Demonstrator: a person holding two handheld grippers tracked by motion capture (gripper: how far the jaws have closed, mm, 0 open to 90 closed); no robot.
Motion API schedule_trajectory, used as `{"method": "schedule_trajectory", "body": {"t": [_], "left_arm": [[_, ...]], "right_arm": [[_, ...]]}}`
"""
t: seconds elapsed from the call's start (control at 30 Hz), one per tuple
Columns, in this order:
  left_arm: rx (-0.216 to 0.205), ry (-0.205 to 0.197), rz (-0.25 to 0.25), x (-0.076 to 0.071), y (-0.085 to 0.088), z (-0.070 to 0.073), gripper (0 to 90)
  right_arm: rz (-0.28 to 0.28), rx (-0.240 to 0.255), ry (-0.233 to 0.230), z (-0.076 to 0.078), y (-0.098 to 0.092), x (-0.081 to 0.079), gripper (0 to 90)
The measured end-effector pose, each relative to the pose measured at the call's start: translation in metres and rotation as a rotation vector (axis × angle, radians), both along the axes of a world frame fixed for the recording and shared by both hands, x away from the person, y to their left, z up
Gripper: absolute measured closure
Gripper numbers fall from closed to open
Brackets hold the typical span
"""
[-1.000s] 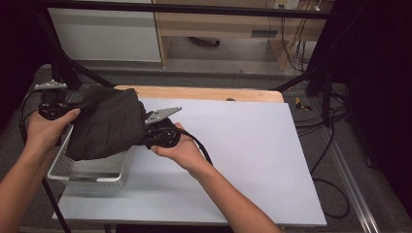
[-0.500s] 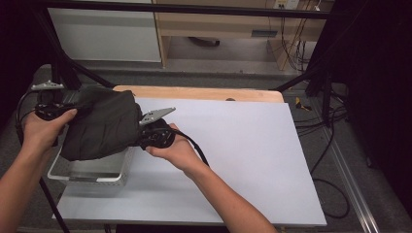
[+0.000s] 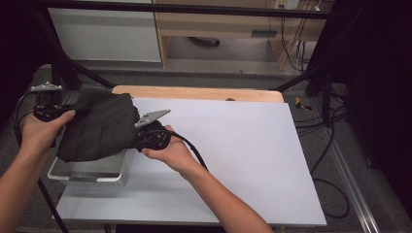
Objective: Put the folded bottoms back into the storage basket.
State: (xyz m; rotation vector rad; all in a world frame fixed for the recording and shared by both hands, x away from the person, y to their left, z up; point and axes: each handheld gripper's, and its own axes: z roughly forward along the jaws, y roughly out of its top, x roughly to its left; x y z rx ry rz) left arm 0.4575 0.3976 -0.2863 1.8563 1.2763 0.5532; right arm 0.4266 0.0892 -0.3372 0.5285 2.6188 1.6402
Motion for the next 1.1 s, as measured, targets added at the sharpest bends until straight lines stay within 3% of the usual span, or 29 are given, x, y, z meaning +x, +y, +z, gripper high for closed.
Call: {"method": "schedule_trajectory", "body": {"t": [1.1], "left_arm": [[0.009, 0.008, 0.01, 0.0, 0.004, -0.007, 70.2]], "right_arm": [[0.012, -0.02, 0.007, -0.012, 0.013, -0.004, 83.8]]}}
